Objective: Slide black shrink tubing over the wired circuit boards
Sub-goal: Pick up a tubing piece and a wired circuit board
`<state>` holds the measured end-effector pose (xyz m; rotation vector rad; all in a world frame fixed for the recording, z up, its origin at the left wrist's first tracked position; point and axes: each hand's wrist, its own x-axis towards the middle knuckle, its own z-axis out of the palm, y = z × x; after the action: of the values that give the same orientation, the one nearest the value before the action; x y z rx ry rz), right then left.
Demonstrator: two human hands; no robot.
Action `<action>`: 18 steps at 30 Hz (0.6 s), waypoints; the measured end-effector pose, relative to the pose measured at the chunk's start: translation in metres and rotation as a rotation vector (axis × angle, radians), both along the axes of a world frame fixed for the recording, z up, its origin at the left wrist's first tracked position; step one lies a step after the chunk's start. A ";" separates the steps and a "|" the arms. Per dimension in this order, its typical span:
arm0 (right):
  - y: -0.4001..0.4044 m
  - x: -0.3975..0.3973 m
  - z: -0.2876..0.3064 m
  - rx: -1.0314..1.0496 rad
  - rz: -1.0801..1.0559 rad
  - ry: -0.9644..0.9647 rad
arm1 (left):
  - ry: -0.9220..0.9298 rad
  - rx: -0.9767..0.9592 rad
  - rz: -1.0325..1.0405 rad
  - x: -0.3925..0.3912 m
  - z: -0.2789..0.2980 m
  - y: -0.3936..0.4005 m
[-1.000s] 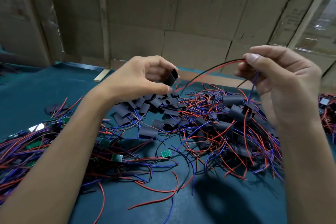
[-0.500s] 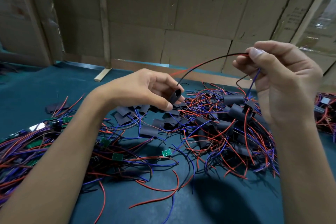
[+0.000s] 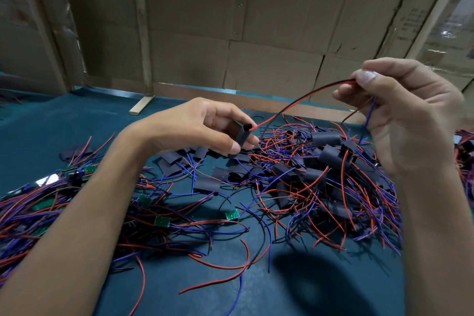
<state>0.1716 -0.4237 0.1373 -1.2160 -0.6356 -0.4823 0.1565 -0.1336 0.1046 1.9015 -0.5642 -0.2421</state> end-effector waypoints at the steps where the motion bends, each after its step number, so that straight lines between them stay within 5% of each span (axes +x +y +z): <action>1: -0.001 0.000 0.000 -0.007 0.000 0.004 | 0.007 -0.003 -0.006 0.000 0.000 0.000; 18: 0.011 0.007 -0.006 -0.036 -0.053 0.166 | 0.056 0.062 -0.089 0.001 -0.003 -0.007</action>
<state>0.1791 -0.4123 0.1311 -1.2943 -0.4733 -0.4111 0.1578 -0.1402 0.1015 1.9257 -0.6105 -0.3735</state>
